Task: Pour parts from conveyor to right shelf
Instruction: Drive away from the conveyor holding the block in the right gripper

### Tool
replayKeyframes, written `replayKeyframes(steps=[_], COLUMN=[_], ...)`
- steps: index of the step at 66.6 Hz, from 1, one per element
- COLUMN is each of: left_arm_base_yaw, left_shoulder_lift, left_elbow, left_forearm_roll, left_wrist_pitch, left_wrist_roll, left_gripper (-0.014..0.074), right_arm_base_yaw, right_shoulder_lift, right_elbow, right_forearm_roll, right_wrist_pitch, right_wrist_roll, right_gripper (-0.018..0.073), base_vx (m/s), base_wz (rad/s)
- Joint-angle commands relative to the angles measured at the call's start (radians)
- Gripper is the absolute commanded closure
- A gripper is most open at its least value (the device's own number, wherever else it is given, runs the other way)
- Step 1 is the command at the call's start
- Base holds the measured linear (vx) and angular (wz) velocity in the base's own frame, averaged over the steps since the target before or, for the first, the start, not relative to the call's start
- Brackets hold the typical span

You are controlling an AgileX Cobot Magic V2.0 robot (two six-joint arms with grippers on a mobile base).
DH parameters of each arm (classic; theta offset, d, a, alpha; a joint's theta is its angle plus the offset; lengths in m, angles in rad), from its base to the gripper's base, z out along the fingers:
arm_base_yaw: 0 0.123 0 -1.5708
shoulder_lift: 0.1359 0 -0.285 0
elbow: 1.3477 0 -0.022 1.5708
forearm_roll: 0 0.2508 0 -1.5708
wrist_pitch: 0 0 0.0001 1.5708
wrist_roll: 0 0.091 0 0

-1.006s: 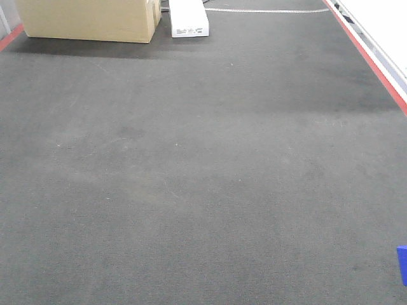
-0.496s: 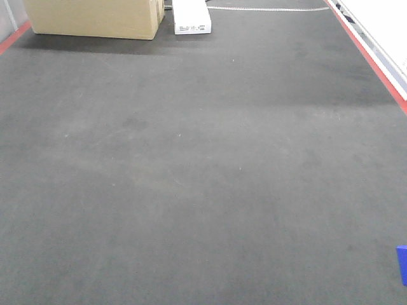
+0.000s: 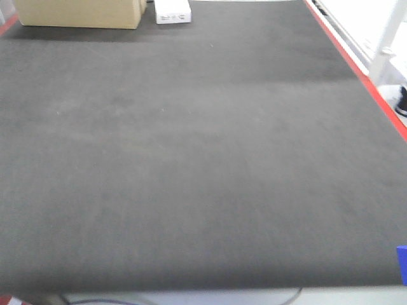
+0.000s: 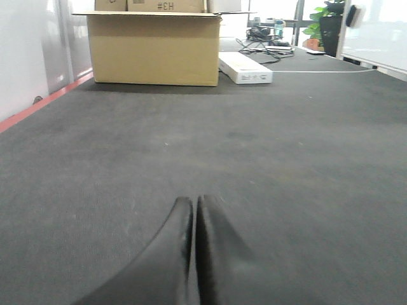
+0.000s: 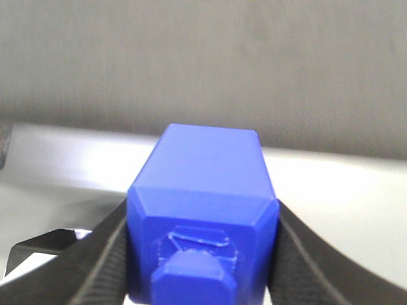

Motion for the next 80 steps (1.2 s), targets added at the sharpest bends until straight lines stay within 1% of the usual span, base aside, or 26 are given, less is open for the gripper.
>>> replayKeyframes(steps=[1, 35, 70, 80], left_arm_base_yaw=[-0.005, -0.005, -0.005, -0.023], left_shoulder_lift=[0.019, 0.019, 0.019, 0.019], left_elbow=[-0.020, -0.020, -0.020, -0.020], left_forearm_roll=[-0.008, -0.008, -0.008, -0.008], left_wrist_pitch=[-0.079, -0.079, -0.079, -0.079], left_wrist_roll=[-0.008, -0.008, -0.008, -0.008], left_gripper=[0.0603, 0.0603, 0.0603, 0.0603], right_arm_base_yaw=[-0.003, -0.003, -0.003, -0.003], right_shoulder_lift=[0.001, 0.001, 0.001, 0.001], right_elbow=[-0.025, -0.025, -0.025, -0.025], right_forearm_roll=[0.000, 0.000, 0.000, 0.001], right_wrist_pitch=[-0.049, -0.049, -0.046, -0.045], right_wrist_roll=[-0.012, -0.012, -0.012, -0.012], right_gripper=[0.0564, 0.0564, 0.0564, 0.0564], base_vx=[-0.32, -0.38, -0.39, -0.36], base_wz=[-0.14, -0.21, -0.47, -0.47])
